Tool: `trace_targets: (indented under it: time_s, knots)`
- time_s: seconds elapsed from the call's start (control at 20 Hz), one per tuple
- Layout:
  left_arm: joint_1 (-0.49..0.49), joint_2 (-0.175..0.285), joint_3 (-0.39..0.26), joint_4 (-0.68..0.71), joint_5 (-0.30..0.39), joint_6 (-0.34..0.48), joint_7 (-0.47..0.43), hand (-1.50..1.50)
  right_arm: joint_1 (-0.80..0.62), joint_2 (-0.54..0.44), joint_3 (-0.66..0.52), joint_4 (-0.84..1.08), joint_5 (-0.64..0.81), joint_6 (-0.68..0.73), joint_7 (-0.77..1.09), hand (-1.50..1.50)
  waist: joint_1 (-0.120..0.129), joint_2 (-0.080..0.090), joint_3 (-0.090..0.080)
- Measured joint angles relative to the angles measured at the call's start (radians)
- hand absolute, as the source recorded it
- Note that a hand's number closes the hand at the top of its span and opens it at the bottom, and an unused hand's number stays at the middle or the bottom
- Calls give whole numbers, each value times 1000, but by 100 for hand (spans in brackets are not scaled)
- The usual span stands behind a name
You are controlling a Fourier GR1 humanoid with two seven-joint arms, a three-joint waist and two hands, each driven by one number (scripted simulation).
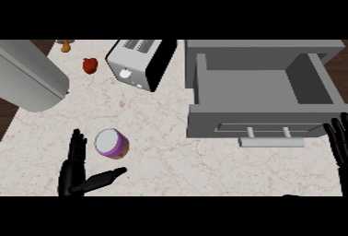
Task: Pick up the can, place it into the drawer and close the drawer
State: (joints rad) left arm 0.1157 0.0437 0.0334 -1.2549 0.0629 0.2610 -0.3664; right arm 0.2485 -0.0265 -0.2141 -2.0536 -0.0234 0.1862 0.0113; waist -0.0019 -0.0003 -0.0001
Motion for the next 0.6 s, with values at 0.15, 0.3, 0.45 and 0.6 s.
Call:
trace_targets:
  time_s: [0.15,0.3,0.45,0.6]
  knots:
    - [-24,-13,3,38,-5,8,-18,-150,-5,4,5,-41,-2,-9,46,-150,0,0,0]
    - [-50,-9,14,50,-1,8,-9,-150,12,6,2,-60,-10,5,53,-150,-1,0,0]
    - [-84,-12,24,103,0,4,-32,-150,0,-1,-16,-52,-27,13,60,-150,-1,0,0]
    - [-126,-6,47,161,10,-2,-49,-150,-5,1,-15,-59,-25,15,71,-150,-1,0,0]
